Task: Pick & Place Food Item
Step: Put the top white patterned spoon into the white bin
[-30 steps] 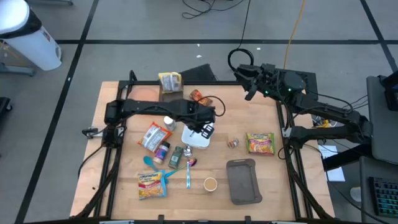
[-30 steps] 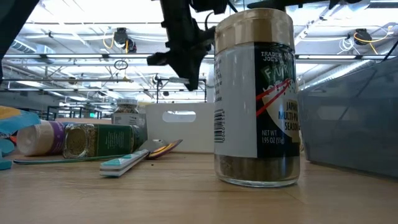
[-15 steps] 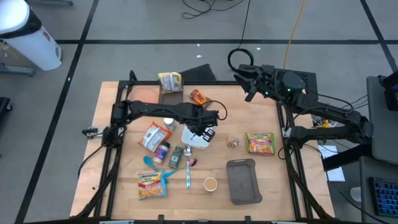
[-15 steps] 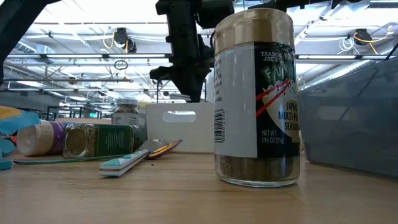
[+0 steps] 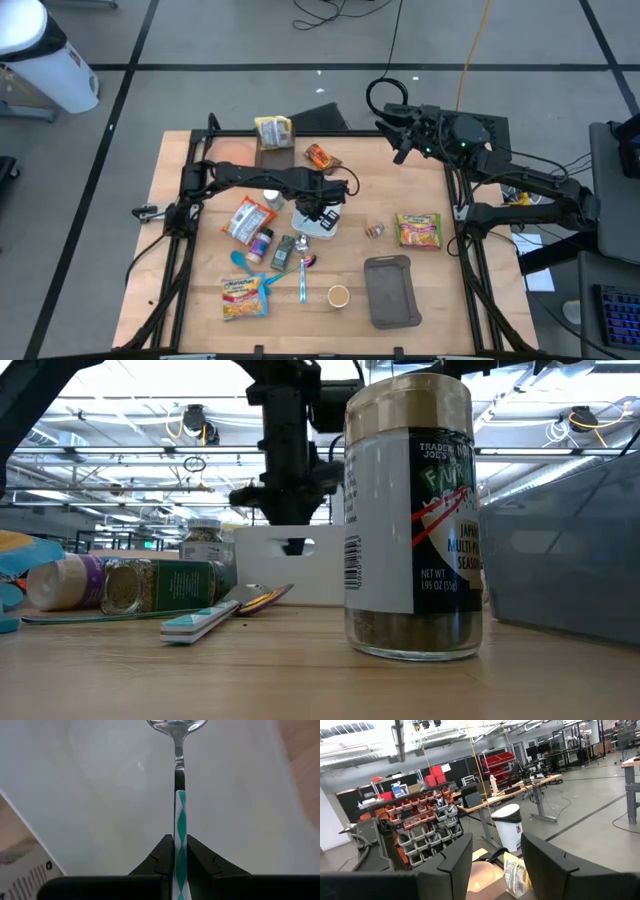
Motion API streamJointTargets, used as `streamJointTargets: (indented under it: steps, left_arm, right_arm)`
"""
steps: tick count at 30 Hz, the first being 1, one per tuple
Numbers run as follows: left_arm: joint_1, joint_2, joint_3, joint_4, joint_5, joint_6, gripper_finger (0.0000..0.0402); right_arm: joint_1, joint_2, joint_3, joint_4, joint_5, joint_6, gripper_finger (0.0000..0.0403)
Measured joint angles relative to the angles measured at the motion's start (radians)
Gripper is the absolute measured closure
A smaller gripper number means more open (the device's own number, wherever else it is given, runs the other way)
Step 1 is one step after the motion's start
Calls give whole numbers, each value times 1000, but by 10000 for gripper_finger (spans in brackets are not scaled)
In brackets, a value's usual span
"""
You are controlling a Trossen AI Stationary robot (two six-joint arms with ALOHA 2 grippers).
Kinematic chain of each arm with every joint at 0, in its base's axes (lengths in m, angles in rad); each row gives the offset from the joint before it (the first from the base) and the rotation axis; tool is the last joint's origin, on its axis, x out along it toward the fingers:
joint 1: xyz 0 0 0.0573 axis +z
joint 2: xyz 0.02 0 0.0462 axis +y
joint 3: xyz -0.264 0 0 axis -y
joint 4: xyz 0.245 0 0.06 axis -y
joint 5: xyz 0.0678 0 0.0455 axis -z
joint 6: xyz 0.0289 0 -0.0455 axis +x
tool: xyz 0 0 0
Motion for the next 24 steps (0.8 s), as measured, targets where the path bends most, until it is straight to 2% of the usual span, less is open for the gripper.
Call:
streamJointTargets:
  steps: [10, 24]
  left_arm:
    - [4, 0, -70, 138, 14, 0, 375]
    - [38, 0, -127, 205, 35, 27, 375]
  right_arm:
    - [0, 0, 0, -5, 1, 0, 243]
    - [0, 0, 0, -9, 27, 0, 243]
